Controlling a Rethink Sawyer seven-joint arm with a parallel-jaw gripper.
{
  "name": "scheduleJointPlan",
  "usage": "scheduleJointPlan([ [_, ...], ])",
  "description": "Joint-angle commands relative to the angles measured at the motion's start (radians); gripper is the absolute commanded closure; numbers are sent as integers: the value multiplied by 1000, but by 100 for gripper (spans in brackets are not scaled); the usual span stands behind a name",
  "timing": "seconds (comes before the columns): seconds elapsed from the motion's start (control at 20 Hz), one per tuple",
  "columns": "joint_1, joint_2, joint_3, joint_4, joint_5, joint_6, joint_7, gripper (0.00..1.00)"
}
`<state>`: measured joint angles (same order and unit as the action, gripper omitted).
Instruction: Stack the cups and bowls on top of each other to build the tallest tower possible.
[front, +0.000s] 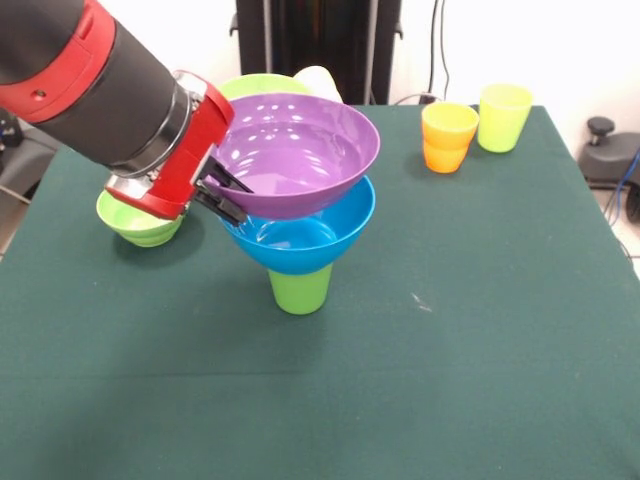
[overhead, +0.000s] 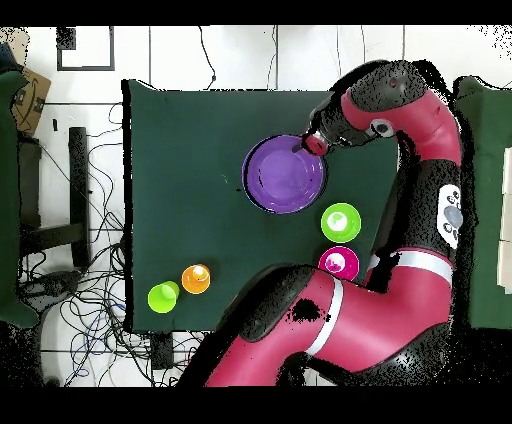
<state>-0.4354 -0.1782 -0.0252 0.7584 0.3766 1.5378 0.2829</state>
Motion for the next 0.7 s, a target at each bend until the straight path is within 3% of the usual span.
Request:
scheduleJointPlan([
  [0.05, -20, -32, 144, 150, -103, -94, -158, 100],
  [0.7, -46, -60, 203, 188, -148, -117, -129, 100],
])
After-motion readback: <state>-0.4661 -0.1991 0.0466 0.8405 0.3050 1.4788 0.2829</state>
